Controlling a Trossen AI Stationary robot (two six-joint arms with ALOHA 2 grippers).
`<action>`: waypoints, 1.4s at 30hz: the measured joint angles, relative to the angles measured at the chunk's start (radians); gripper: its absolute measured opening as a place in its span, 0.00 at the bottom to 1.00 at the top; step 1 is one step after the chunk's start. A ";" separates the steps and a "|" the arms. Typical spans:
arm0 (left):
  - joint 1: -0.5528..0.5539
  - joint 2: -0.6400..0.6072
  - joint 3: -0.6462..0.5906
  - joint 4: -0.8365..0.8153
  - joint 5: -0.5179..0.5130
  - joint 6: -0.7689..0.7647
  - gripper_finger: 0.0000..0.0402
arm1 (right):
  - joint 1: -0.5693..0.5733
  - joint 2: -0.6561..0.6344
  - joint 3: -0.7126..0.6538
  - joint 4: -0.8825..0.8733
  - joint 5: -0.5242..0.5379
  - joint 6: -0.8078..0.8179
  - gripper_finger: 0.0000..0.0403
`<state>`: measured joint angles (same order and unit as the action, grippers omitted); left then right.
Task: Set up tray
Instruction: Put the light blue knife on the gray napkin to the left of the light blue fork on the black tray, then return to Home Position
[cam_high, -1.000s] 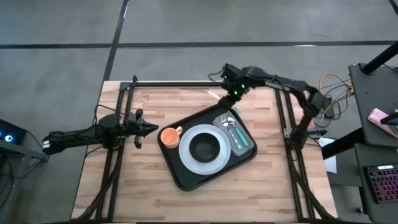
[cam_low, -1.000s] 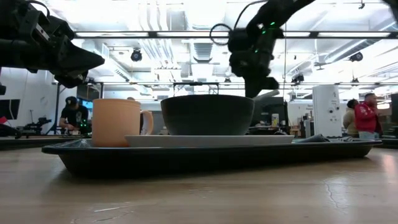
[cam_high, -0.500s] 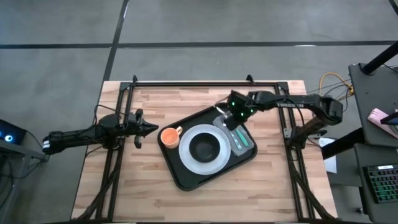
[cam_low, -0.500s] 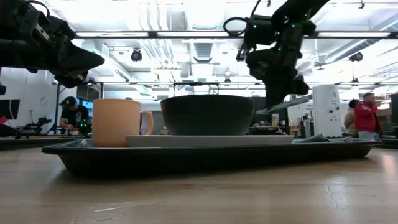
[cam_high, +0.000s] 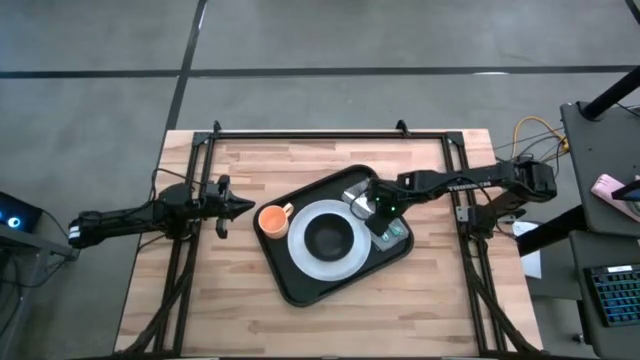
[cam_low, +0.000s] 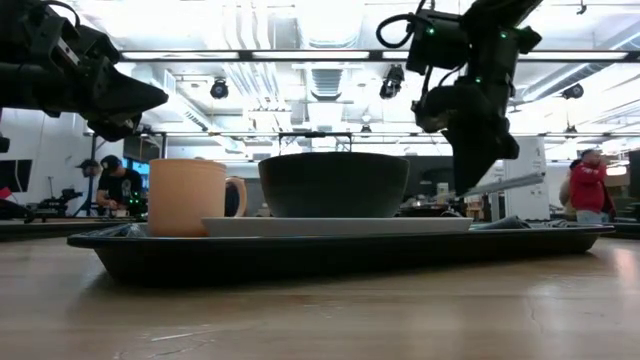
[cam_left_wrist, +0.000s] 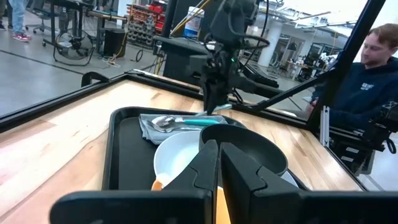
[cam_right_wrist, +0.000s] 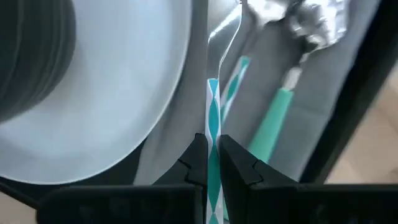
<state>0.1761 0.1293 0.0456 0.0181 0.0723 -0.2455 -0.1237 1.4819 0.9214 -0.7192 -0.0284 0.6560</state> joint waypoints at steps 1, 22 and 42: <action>0.000 0.000 0.000 0.000 0.000 0.000 0.00 | 0.010 0.007 -0.002 0.006 0.001 0.000 0.03; 0.000 0.000 0.000 0.000 0.004 0.000 0.00 | 0.021 0.124 -0.039 0.134 -0.049 0.056 0.03; 0.000 0.001 0.000 0.000 0.003 0.000 0.00 | 0.021 0.145 0.014 0.086 -0.138 0.066 0.18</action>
<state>0.1761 0.1299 0.0456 0.0181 0.0753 -0.2455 -0.1030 1.6272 0.9353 -0.6330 -0.1659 0.7223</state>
